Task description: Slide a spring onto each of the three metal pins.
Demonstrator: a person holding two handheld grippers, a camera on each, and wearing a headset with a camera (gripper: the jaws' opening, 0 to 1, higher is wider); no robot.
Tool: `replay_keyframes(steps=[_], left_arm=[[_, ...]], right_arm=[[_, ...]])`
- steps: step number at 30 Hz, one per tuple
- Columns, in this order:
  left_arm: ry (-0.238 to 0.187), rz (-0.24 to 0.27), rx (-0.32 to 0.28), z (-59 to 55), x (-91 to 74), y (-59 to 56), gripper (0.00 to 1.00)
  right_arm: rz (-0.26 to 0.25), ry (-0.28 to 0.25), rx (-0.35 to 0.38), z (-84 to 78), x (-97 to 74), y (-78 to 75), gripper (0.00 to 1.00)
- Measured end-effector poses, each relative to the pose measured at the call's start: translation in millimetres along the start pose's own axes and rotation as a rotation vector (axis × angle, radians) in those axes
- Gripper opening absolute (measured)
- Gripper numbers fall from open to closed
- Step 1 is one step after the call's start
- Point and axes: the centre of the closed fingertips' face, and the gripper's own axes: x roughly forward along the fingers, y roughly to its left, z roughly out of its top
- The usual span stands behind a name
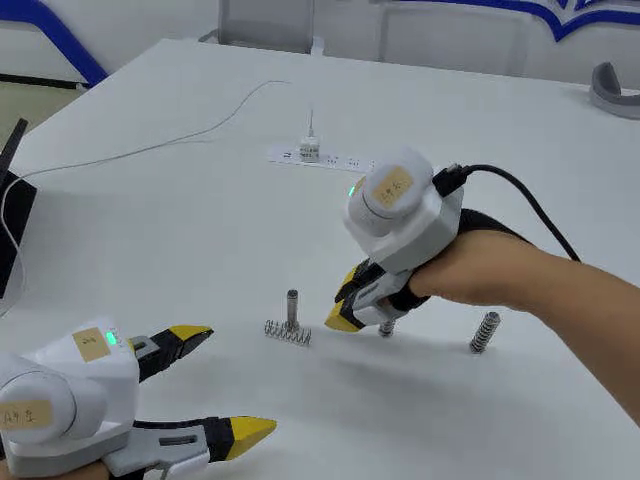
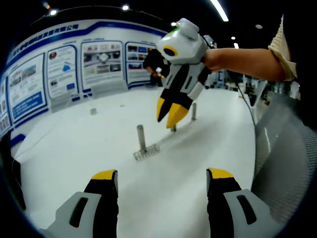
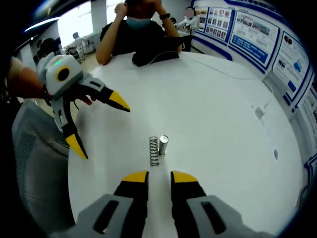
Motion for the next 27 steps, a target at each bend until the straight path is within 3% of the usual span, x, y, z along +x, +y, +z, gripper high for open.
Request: replay_keyframes(steps=[27], left_arm=[[0.012,0.006,-0.002,-3.3,-2.0,0.8,0.74]], right_arm=[[0.057,0.014,0.019,-2.0,40.2,8.4,0.18]])
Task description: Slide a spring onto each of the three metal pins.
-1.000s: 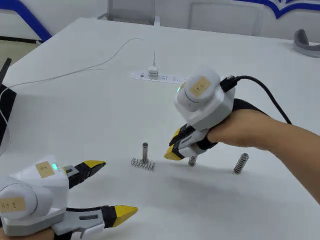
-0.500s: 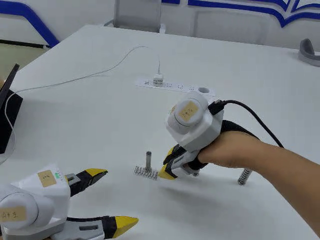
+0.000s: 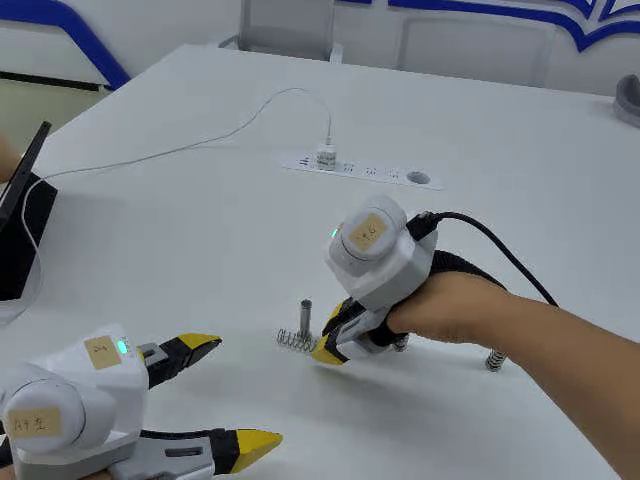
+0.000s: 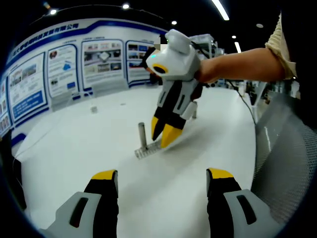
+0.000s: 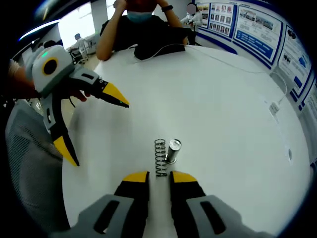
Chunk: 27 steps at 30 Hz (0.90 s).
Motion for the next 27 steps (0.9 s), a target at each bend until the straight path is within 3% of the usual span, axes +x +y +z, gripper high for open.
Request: replay_keyframes(steps=[27], left_arm=[[-0.002,0.003,0.000,-0.1,-0.2,1.0,0.74]], right_arm=[[0.013,0.015,-0.011,-6.0,6.9,3.1,0.12]])
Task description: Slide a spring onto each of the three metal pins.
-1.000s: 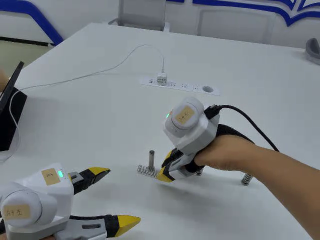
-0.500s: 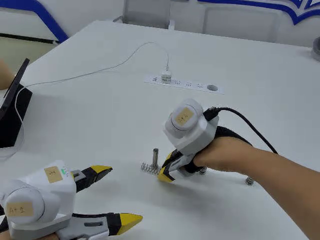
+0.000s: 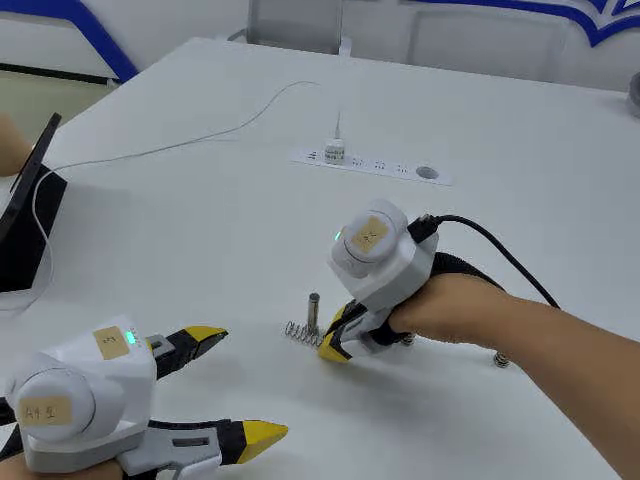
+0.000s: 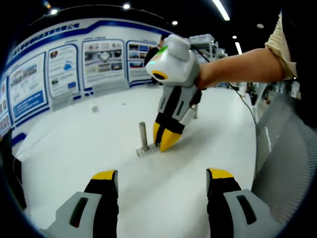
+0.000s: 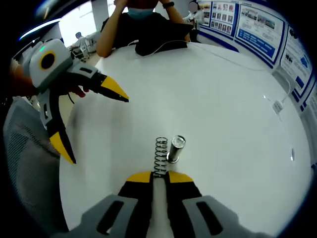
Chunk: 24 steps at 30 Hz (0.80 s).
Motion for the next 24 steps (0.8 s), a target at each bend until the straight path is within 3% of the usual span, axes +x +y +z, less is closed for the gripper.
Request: replay_keyframes(steps=[15,24], left_arm=[[0.008,-0.035,0.024,1.6,9.6,-6.4,0.72],[0.013,-0.077,0.064,2.5,18.8,-16.7,0.65]], right_arm=[[0.039,0.031,-0.087,-6.8,-17.8,20.1,0.12],[0.080,0.038,-0.125,-9.5,-31.0,34.8,0.11]])
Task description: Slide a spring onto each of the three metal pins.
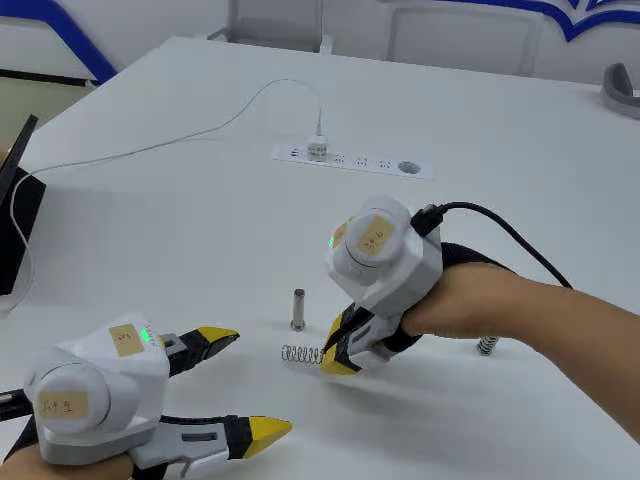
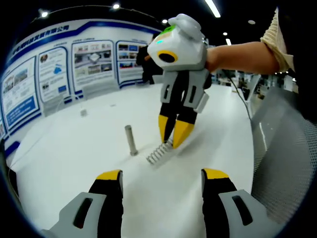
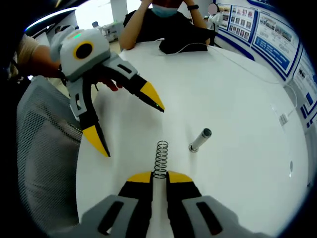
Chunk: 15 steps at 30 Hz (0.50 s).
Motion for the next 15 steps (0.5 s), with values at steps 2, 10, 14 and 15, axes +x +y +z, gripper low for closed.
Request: replay_keyframes(steps=[2,10,14,15], left_arm=[[0.003,-0.010,0.019,0.8,3.3,-2.3,0.62],[0.008,-0.051,0.092,3.0,13.7,-10.8,0.51],[0.014,-0.064,0.129,3.6,19.5,-13.3,0.45],[0.012,-0.067,0.134,4.3,20.4,-13.8,0.44]], right_arm=[[0.010,-0.004,-0.002,1.4,-2.6,3.5,0.11],[0.030,-0.004,-0.020,3.8,-9.0,11.9,0.11],[0.038,0.002,-0.025,3.8,-10.4,16.6,0.11],[0.039,0.002,-0.024,4.0,-10.5,17.2,0.11]])
